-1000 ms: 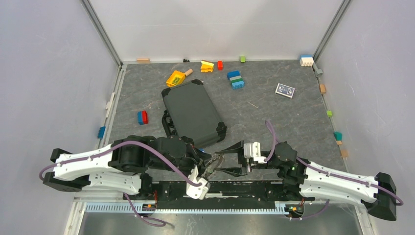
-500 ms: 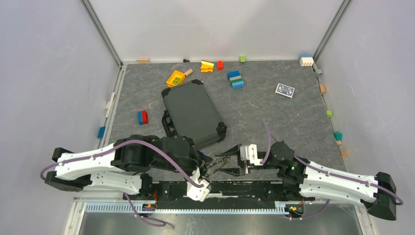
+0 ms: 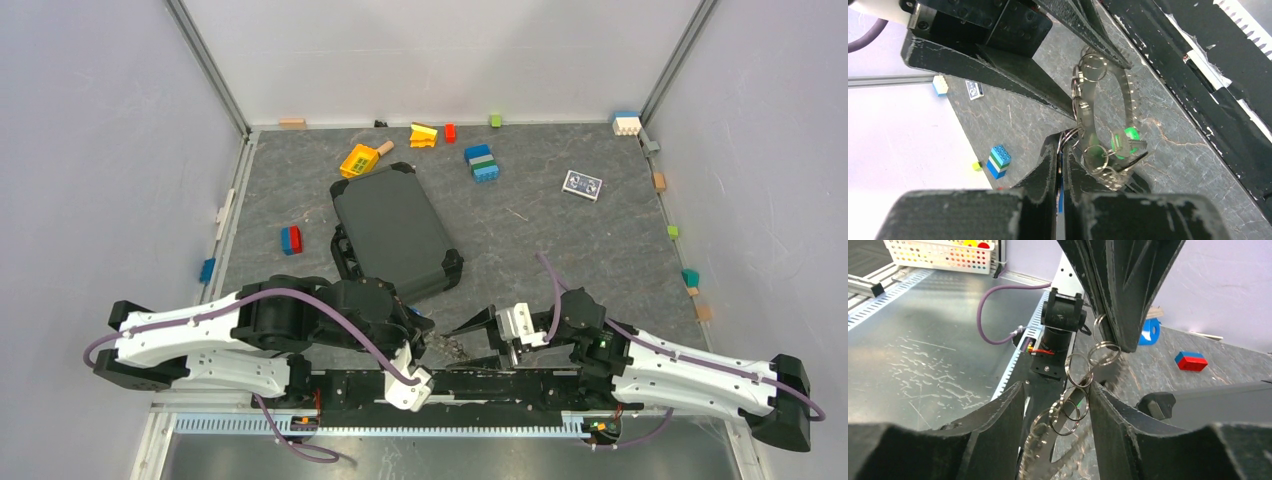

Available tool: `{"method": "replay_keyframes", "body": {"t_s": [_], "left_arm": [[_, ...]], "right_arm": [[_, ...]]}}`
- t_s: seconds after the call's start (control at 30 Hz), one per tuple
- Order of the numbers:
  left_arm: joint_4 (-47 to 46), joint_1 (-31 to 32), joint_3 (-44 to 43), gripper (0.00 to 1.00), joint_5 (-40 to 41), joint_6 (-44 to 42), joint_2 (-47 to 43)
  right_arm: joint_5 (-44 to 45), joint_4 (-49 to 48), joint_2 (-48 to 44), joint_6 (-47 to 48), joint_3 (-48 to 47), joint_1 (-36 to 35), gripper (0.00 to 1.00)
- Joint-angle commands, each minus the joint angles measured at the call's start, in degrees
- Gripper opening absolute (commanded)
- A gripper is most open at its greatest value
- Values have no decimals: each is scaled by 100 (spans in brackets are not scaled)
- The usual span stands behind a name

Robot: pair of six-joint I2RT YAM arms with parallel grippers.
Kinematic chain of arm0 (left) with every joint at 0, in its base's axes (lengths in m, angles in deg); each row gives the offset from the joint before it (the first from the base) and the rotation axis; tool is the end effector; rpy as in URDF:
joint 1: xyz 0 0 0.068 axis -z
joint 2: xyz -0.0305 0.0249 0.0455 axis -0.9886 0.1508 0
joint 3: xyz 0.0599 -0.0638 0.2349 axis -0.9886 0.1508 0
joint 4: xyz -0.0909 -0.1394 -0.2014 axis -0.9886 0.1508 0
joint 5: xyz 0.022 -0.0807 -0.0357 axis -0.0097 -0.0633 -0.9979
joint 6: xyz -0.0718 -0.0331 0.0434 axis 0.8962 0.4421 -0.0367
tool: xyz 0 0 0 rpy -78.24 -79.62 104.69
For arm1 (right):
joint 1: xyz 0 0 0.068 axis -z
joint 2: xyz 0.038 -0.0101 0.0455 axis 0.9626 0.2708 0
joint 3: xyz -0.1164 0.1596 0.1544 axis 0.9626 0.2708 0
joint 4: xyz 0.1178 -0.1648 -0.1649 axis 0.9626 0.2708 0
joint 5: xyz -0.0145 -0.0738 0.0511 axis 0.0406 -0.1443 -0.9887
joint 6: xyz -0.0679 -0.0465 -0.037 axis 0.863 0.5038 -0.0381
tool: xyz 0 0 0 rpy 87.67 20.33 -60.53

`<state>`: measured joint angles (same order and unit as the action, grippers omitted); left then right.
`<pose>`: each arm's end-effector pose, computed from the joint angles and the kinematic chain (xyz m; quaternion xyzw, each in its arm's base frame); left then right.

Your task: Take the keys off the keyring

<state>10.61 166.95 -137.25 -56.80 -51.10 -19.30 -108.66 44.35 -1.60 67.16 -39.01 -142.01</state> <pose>0.0152 -0.2323 0.3472 0.8556 0.2718 -0.1178 0.4246 0.0438 0.2235 0.2735 -0.5574 0.3922 0.5293 0.5053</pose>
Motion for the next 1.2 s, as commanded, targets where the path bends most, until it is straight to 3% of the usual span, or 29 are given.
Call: {"method": "replay_keyframes", "body": {"t_s": [0.0, 0.3, 0.73, 1.17], "left_arm": [[-214, 15, -304, 2, 99, -274, 38], [-210, 15, -362, 2, 50, -292, 98], [-214, 10, -398, 2, -15, -372, 170], [-213, 15, -471, 2, -66, -486, 152]], "right_arm": [[-38, -563, -68, -355, -107, 9, 56], [1272, -845, 168, -785, -90, 0, 62], [777, -1953, 506, -1432, 61, 5, 60], [420, -2249, 868, -1551, 159, 5, 56]]}}
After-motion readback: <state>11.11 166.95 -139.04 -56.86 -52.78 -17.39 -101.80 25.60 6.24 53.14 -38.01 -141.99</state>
